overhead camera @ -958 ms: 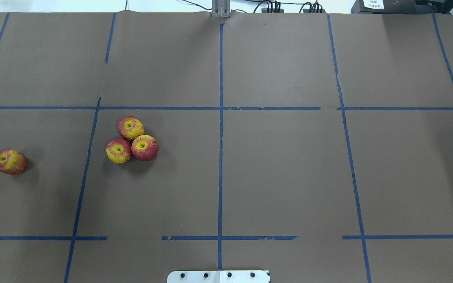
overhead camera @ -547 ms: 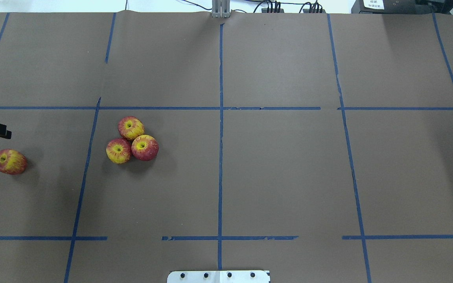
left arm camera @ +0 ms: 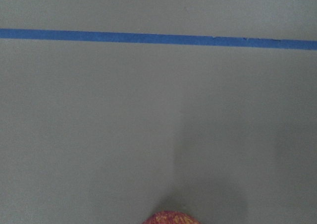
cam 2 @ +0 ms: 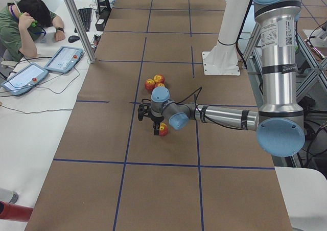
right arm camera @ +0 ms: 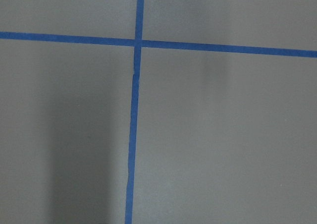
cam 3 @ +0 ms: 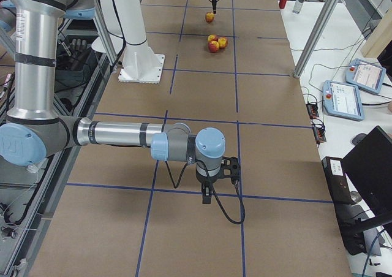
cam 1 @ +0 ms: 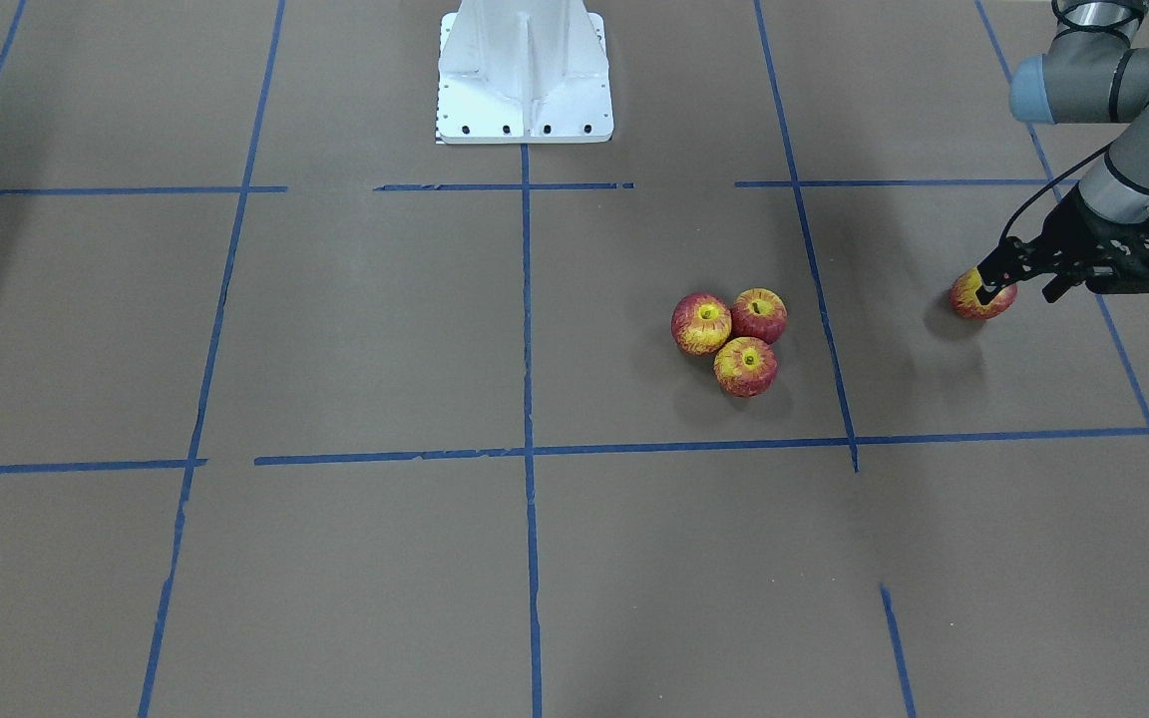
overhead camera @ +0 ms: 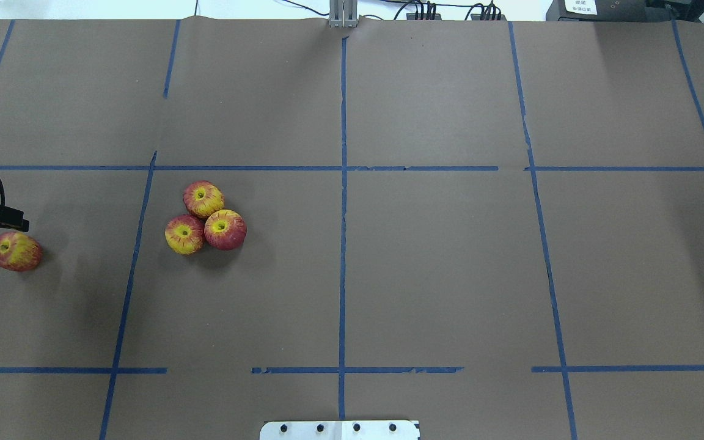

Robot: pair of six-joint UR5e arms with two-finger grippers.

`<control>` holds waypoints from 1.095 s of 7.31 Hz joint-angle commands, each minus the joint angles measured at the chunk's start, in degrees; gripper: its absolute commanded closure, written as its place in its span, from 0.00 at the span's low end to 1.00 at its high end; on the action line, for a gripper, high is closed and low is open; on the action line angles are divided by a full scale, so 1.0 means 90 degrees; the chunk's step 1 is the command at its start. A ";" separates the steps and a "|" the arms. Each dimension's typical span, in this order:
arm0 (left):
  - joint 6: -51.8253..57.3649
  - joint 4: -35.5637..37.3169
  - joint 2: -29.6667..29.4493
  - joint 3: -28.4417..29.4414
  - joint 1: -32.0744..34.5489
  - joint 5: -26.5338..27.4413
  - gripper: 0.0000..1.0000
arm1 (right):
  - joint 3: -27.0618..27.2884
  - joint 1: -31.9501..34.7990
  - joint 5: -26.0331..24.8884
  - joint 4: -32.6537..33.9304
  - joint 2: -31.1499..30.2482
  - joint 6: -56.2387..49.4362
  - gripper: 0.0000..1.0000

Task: Stack apples
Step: 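Lower the left gripper onto the lone red-yellow apple and close it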

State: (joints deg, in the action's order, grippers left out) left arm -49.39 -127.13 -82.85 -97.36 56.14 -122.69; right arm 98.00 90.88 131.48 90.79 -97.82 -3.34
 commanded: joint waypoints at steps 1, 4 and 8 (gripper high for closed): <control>0.0018 -0.0006 0.0007 0.0104 -0.0095 -0.0010 0.00 | 0.0000 0.0000 0.0000 0.0000 0.0000 0.0000 0.00; -0.0011 -0.0006 0.0007 0.0183 -0.0329 -0.0020 0.00 | 0.0000 0.0000 0.0000 0.0000 0.0000 0.0000 0.00; -0.0030 0.0004 0.0007 0.0291 -0.0593 -0.0059 0.00 | 0.0000 0.0000 0.0000 0.0000 0.0000 0.0000 0.00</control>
State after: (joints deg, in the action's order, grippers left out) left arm -49.62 -127.12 -82.82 -94.88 51.52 -123.14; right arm 98.00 90.88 131.48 90.79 -97.82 -3.34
